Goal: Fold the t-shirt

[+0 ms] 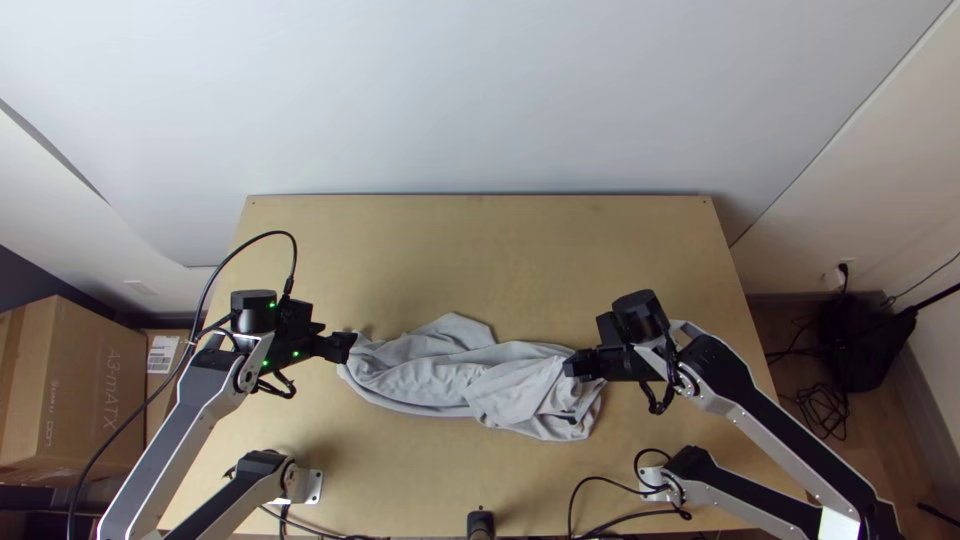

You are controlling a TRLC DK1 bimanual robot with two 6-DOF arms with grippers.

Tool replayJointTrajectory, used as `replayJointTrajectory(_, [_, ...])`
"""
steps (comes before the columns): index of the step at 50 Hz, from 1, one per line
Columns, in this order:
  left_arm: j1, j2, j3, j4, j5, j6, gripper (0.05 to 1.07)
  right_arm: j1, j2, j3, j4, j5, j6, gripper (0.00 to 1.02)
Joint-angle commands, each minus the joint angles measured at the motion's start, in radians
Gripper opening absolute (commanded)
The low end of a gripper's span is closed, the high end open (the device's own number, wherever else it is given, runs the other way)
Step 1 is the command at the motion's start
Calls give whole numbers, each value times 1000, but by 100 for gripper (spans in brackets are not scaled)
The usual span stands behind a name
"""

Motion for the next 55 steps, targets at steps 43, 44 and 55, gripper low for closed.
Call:
replayJointTrajectory(43, [102,487,400,-522,227,291,94,-4,-52,46,-107,18,10,2])
replayJointTrajectory(44, [99,489,395,-522,226,291,92,-4,-52,44,-107,18,10,2])
replayJointTrajectory(55, [53,510,352,-513,200,292,81,-4,-52,42,-107,18,11,2])
